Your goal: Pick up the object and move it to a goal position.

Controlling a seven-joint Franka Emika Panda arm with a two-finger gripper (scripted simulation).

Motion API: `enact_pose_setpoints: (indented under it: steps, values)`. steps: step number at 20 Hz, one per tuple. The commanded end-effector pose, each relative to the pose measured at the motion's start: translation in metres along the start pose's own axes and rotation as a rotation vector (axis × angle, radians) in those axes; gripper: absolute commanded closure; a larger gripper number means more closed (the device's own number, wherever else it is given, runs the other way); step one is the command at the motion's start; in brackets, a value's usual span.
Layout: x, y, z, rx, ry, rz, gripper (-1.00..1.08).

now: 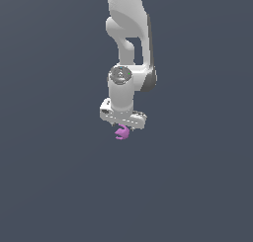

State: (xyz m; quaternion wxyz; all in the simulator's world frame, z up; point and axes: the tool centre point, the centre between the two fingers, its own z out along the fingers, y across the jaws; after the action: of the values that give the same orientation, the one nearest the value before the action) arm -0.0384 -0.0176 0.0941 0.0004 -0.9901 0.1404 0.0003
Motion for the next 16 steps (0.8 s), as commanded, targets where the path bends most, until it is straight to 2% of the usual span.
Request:
enact_pose_setpoints:
  steps: [1, 8, 16]
  values:
    - [-0.002, 0.002, 0.003, -0.001, 0.001, 0.018, -0.92]
    - [-0.002, 0.002, 0.009, -0.001, 0.0, 0.016, -0.92]
    - [-0.004, 0.002, 0.044, -0.001, 0.001, 0.02, -0.92]
